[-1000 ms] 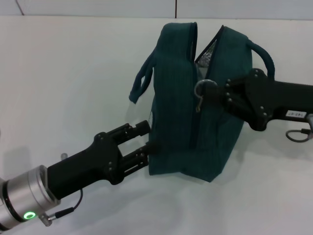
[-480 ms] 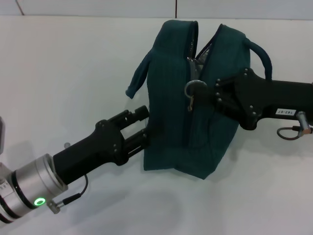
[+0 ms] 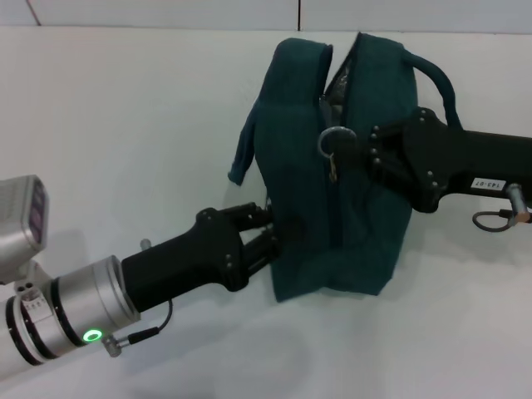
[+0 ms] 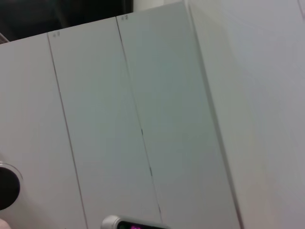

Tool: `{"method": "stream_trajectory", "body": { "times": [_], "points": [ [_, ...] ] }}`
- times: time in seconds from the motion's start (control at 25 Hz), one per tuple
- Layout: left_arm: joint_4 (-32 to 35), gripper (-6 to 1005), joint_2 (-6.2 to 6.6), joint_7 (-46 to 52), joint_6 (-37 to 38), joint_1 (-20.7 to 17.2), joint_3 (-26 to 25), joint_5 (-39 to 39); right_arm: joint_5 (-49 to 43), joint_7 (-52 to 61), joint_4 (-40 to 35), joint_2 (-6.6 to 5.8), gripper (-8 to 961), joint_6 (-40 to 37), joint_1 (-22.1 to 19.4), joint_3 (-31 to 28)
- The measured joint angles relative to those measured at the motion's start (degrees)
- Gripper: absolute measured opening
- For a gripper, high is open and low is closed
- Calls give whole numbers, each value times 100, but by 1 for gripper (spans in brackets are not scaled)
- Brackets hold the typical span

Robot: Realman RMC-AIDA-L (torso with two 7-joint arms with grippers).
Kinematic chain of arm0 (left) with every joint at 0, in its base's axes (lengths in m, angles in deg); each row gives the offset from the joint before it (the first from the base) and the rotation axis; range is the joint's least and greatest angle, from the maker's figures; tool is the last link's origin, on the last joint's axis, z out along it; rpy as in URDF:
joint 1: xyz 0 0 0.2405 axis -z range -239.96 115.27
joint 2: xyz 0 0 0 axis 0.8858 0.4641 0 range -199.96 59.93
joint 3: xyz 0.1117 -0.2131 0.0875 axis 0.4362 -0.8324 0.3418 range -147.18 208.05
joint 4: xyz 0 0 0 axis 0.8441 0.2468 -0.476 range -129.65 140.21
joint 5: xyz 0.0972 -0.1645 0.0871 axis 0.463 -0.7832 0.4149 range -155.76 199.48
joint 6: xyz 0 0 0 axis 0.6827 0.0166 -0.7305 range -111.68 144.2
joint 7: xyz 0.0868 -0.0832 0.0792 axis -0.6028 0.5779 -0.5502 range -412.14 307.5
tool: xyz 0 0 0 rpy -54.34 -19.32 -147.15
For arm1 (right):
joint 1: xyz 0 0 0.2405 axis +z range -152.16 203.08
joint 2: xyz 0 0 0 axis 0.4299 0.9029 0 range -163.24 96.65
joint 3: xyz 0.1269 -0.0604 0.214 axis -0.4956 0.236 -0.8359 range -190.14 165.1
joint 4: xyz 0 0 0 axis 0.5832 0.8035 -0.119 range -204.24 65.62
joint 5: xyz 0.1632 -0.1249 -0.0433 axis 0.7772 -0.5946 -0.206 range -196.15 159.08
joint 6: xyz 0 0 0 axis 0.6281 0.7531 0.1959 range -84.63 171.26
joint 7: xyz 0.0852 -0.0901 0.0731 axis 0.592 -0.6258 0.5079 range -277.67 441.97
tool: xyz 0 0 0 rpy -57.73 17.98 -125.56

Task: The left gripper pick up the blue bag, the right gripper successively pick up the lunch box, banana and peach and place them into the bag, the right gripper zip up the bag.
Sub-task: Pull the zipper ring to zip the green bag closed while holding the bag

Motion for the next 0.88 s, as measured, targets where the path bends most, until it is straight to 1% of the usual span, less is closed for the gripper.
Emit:
{"method": "stream_trajectory", "body": {
  "times": [0.12, 0.32, 0.6, 0.72, 0.88],
  "points": [
    [4, 340, -3, -117, -8, 23, 102, 17, 68, -5, 1, 0, 33, 61, -9, 0],
    [-127, 237, -17, -484, -9, 30, 114, 65, 411, -8, 132, 0, 34, 237, -29, 20],
    [-145, 97, -27, -534, -14, -11, 152, 70, 579, -7, 259, 11, 36, 369, 10, 34],
    [-145, 71, -26, -538, -14, -13, 213, 71, 624, -7, 308, 17, 37, 388, 15, 32],
    [-145, 81, -24, -545, -14, -11, 239, 65, 643, -8, 316, 20, 38, 363, 17, 38]
  ]
}}
